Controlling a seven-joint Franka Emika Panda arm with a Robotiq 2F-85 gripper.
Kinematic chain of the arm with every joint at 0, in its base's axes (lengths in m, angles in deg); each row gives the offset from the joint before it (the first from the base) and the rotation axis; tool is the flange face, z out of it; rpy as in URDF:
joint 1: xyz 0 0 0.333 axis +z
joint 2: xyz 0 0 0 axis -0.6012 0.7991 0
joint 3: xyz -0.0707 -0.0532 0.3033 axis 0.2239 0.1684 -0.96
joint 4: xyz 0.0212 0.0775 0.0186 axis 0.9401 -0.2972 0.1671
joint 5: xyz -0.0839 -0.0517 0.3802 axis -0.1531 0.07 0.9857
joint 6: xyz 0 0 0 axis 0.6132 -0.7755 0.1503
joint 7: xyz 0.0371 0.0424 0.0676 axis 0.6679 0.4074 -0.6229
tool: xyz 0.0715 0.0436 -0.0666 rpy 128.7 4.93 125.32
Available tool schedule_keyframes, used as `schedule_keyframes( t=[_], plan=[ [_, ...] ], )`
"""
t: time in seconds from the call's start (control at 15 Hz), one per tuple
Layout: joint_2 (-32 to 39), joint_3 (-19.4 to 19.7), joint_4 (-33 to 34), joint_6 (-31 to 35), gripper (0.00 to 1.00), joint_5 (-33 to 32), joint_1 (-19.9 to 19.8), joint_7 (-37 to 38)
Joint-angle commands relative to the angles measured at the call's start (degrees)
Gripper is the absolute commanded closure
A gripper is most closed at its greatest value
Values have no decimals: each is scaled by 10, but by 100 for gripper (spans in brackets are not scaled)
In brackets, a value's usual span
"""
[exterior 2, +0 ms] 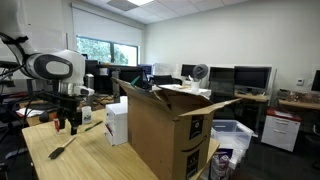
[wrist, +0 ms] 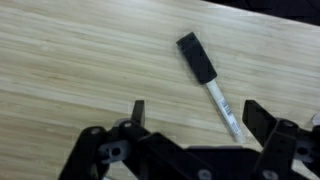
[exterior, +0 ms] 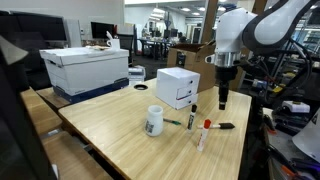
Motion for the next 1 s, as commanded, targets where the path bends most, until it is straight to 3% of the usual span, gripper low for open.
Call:
schedule_keyframes(
  t=[0.0, 0.33, 0.93],
  plan=[
    [38, -4, 0, 32, 0, 68, 24, -43],
    [73, -21, 1, 50, 0, 106, 43, -70],
    [73, -27, 4, 49, 0, 85, 41, -52]
  ],
)
